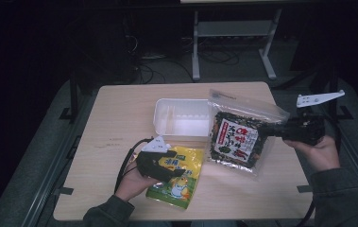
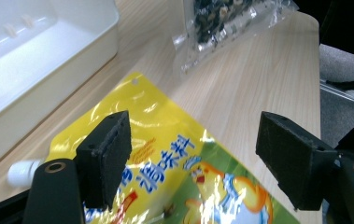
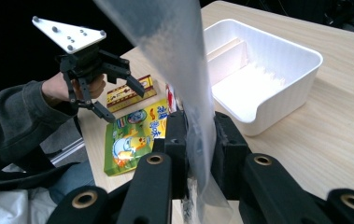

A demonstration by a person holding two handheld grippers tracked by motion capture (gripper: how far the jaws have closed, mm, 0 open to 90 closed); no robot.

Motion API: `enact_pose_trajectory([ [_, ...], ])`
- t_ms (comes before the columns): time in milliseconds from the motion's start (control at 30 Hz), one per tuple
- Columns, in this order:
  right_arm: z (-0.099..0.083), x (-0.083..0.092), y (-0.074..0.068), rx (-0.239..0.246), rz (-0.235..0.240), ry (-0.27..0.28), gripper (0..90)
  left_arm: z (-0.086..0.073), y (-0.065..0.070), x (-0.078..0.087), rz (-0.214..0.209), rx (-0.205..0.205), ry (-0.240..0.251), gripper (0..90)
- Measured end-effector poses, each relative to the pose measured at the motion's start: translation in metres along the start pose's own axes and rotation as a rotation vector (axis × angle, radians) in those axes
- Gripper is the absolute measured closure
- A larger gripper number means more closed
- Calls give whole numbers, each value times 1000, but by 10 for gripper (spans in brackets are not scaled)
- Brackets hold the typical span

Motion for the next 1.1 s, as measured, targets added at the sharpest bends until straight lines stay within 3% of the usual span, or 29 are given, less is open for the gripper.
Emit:
enact_pose_trajectory([
  [567, 43, -31, 7, 24, -62, 13, 781, -26, -12, 21, 62, 15, -12, 237],
  [833, 66, -46, 9, 39, -85, 30, 781, -32, -20, 32, 80, 46, 9, 234],
  [1100, 94, -69, 17, 59, -141, 45, 781, -36, -28, 40, 102, 63, 22, 233],
])
Point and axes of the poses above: each handheld gripper's, and its own axes: x roughly backward along the jaws, z roughly out of its top, y roughly to its right, the point moved 10 cm from there along -x, roughly forward along the jaws, and after that the axes turned 5 degrees about x, right-handed, at the moved point
